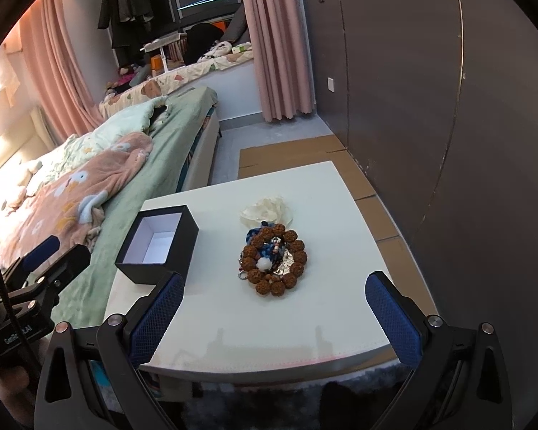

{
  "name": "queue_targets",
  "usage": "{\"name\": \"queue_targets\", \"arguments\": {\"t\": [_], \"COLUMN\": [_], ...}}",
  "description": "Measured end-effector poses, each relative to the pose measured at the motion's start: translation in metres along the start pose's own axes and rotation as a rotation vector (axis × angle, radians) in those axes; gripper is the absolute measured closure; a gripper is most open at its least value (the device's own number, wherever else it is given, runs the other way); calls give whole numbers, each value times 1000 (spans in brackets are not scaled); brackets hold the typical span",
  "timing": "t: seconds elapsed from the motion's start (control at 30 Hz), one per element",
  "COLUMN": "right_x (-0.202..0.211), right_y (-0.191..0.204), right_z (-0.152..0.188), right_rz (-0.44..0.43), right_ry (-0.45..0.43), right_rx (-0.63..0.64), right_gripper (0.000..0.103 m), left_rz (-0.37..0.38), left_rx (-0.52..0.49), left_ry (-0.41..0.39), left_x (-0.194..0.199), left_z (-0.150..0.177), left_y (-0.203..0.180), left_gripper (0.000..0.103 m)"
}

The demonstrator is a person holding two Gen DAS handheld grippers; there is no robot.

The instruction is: Organize jewelry

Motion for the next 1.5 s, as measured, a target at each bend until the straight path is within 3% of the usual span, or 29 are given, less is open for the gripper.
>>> {"name": "queue_targets", "arguments": {"t": [1.1, 1.5], "right_x": [2, -2], "right_y": [-13, -20], "right_z": [0, -9], "right_rz": [-4, -13], "right_ry": [-3, -6], "right_rx": [-29, -86], "right_gripper": [0, 0], "left_rz": [0, 37], "left_rx": [3, 7], "left_ry": [6, 8], "left_x": [-8, -16], "left_z": [5, -7], "left_y": [-6, -9], "left_gripper": [1, 1]}}
Point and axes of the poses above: each gripper's, at about its wrist camera, not at the fingertips, and x roughly against the way its jaws point, y to its left, z to its underside, the point moved 2 cm from there along -x, roughly the way its jaws point, and after that the axes turned 3 degrees about -z, right-handed, at the moved point
